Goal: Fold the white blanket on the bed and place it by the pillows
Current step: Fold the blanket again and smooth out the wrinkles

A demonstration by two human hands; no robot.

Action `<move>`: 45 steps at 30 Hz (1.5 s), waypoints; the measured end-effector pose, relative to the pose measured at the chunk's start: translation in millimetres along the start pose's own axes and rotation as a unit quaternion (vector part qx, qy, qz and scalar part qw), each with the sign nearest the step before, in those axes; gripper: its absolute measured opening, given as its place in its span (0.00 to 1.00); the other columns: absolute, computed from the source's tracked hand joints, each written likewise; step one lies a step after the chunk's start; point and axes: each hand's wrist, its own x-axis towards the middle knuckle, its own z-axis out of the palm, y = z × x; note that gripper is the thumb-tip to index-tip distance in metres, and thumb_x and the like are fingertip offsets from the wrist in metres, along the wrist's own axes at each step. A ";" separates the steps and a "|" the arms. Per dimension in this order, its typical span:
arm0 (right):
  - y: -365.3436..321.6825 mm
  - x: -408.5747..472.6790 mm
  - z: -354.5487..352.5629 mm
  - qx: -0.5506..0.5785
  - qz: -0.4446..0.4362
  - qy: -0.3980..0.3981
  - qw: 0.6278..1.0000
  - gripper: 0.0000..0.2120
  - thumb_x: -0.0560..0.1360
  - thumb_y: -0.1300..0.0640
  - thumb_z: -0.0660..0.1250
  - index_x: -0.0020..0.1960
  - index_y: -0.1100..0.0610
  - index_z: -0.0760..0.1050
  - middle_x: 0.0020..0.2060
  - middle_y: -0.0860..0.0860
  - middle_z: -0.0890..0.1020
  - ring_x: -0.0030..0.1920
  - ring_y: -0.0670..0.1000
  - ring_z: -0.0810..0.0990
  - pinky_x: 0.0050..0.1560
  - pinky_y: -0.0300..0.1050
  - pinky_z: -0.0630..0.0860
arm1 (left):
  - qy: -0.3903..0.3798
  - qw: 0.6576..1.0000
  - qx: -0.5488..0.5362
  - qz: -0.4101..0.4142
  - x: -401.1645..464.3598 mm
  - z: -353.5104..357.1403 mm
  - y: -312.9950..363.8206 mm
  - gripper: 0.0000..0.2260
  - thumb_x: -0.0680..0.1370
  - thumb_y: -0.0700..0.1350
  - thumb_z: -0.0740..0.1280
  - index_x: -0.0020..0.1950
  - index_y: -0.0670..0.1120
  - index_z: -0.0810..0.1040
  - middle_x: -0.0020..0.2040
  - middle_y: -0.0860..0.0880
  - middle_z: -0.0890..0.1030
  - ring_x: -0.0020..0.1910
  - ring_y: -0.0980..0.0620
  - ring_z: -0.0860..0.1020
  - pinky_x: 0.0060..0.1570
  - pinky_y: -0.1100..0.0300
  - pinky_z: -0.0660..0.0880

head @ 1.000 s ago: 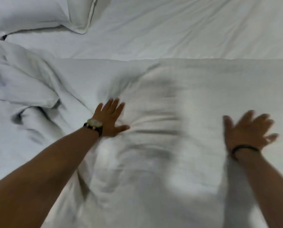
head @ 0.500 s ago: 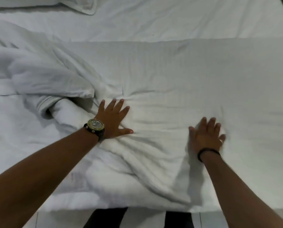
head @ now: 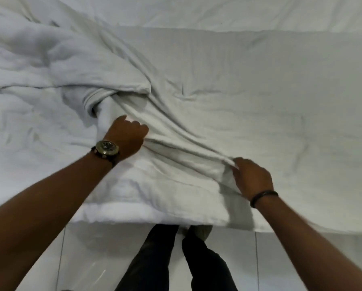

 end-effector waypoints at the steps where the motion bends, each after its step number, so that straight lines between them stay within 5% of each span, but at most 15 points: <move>1: 2.0 -0.4 -7.5 0.004 -0.007 0.055 0.998 0.13 0.76 0.58 0.65 0.60 0.56 0.77 0.50 0.59 0.82 0.45 0.62 0.82 0.42 0.52 0.77 | -0.007 1.000 -0.017 -0.025 -1.7 -5.0 1.9 0.06 0.65 0.34 0.70 0.37 0.41 0.74 0.28 0.41 0.74 0.25 0.41 0.74 0.32 0.50 0.73; 3: -8.2 -13.6 -9.2 0.032 -0.046 0.133 0.990 0.13 0.70 0.66 0.70 0.53 0.59 0.78 0.42 0.59 0.81 0.37 0.62 0.80 0.33 0.50 0.75 | -0.019 0.998 -0.043 -0.052 -23.1 -3.3 3.0 0.07 0.66 0.38 0.72 0.39 0.40 0.74 0.29 0.40 0.75 0.25 0.39 0.75 0.27 0.55 0.65; 5: -22.1 -46.5 11.4 0.018 -0.135 0.156 0.978 0.11 0.66 0.66 0.67 0.48 0.57 0.74 0.38 0.57 0.78 0.34 0.60 0.77 0.29 0.46 0.70 | -0.037 0.997 -0.056 -0.032 -70.8 14.8 4.8 0.07 0.68 0.43 0.66 0.41 0.40 0.76 0.30 0.40 0.77 0.26 0.38 0.76 0.26 0.53 0.70; 8: -22.9 -102.8 58.7 -0.009 -0.212 0.087 0.973 0.15 0.65 0.59 0.69 0.50 0.54 0.71 0.47 0.56 0.76 0.42 0.60 0.78 0.38 0.49 0.69 | -0.099 0.993 -0.070 0.001 -138.2 45.8 14.5 0.13 0.65 0.49 0.59 0.44 0.43 0.76 0.34 0.42 0.78 0.29 0.40 0.77 0.29 0.51 0.74; 11: -19.6 -121.6 82.2 -0.045 -0.165 0.041 0.984 0.25 0.64 0.47 0.73 0.58 0.52 0.73 0.56 0.56 0.78 0.53 0.60 0.75 0.49 0.53 0.69 | -0.123 0.990 -0.070 -0.013 -156.3 57.7 24.0 0.22 0.61 0.53 0.67 0.51 0.42 0.78 0.46 0.40 0.79 0.42 0.38 0.77 0.39 0.48 0.72; 13: -24.9 -113.2 79.6 -0.064 -0.133 0.042 0.988 0.25 0.63 0.54 0.72 0.60 0.52 0.76 0.55 0.56 0.79 0.51 0.60 0.74 0.47 0.52 0.69 | -0.095 0.994 -0.051 -0.009 -157.9 60.1 24.7 0.29 0.59 0.53 0.70 0.56 0.39 0.78 0.52 0.38 0.77 0.48 0.36 0.76 0.46 0.46 0.70; 17: -34.9 -87.5 56.6 -0.046 -0.129 0.055 0.989 0.19 0.66 0.58 0.60 0.54 0.56 0.79 0.45 0.56 0.79 0.39 0.60 0.77 0.32 0.47 0.70 | -0.100 0.995 -0.022 -0.008 -145.2 59.7 7.9 0.23 0.60 0.40 0.69 0.54 0.41 0.74 0.46 0.37 0.79 0.38 0.38 0.77 0.37 0.48 0.70; 20: -44.7 -86.0 36.1 -0.035 -0.115 0.078 0.990 0.15 0.62 0.64 0.67 0.49 0.59 0.79 0.41 0.57 0.77 0.36 0.60 0.76 0.28 0.43 0.65 | -0.097 0.993 -0.063 -0.020 -146.9 48.3 -0.9 0.16 0.59 0.36 0.70 0.46 0.41 0.77 0.36 0.41 0.76 0.28 0.41 0.74 0.28 0.55 0.65; 23: -51.1 -113.5 47.8 -0.060 -0.134 0.085 0.986 0.13 0.64 0.66 0.67 0.48 0.58 0.78 0.41 0.56 0.78 0.36 0.60 0.76 0.29 0.43 0.65 | -0.061 0.995 -0.083 -0.003 -203.3 53.6 15.6 0.13 0.63 0.39 0.57 0.43 0.41 0.76 0.34 0.42 0.74 0.28 0.43 0.72 0.28 0.55 0.66; 27: -55.0 -127.7 81.7 -0.083 -0.095 -0.062 0.990 0.19 0.58 0.66 0.74 0.48 0.57 0.78 0.46 0.58 0.79 0.38 0.62 0.79 0.27 0.47 0.72 | -0.167 0.981 -0.091 -0.035 -241.6 72.1 49.5 0.15 0.63 0.46 0.67 0.47 0.42 0.77 0.38 0.42 0.76 0.31 0.42 0.74 0.29 0.53 0.70; 30: -54.1 -110.4 70.5 -0.059 -0.088 -0.156 0.982 0.24 0.58 0.52 0.78 0.51 0.51 0.75 0.49 0.55 0.78 0.45 0.61 0.79 0.35 0.49 0.72 | -0.205 0.970 -0.123 -0.047 -239.1 67.0 54.0 0.28 0.62 0.66 0.70 0.49 0.44 0.78 0.43 0.44 0.78 0.36 0.42 0.77 0.34 0.52 0.73; 32: -60.4 -105.9 55.4 0.002 -0.107 -0.129 0.986 0.30 0.60 0.33 0.74 0.55 0.48 0.75 0.53 0.52 0.77 0.53 0.57 0.76 0.48 0.53 0.74 | -0.135 0.968 -0.198 -0.070 -229.1 53.3 53.9 0.32 0.65 0.75 0.65 0.51 0.47 0.79 0.46 0.47 0.79 0.42 0.43 0.78 0.39 0.52 0.74; 36: -113.4 -76.2 53.4 0.077 -0.144 0.024 0.986 0.33 0.73 0.32 0.60 0.70 0.52 0.70 0.69 0.55 0.71 0.71 0.58 0.67 0.68 0.55 0.66 | 0.048 0.966 -0.252 -0.024 -146.2 44.7 80.7 0.28 0.76 0.63 0.63 0.67 0.45 0.77 0.71 0.41 0.73 0.71 0.38 0.70 0.68 0.44 0.67; 40: -85.5 -47.9 90.4 -0.036 -0.100 -0.036 0.994 0.33 0.78 0.34 0.44 0.76 0.49 0.61 0.77 0.53 0.60 0.77 0.57 0.57 0.71 0.68 0.55 | -0.064 0.981 -0.163 -0.084 -118.6 89.3 73.5 0.39 0.75 0.71 0.51 0.79 0.50 0.60 0.81 0.44 0.54 0.79 0.41 0.52 0.73 0.36 0.49; 45: 49.2 -83.4 74.4 -0.115 0.084 -0.079 0.987 0.39 0.75 0.30 0.43 0.79 0.49 0.45 0.79 0.51 0.43 0.79 0.54 0.42 0.73 0.68 0.45 | -0.145 0.966 -0.130 -0.172 -179.9 111.5 26.2 0.48 0.71 0.77 0.49 0.81 0.50 0.44 0.82 0.46 0.43 0.80 0.44 0.42 0.73 0.36 0.40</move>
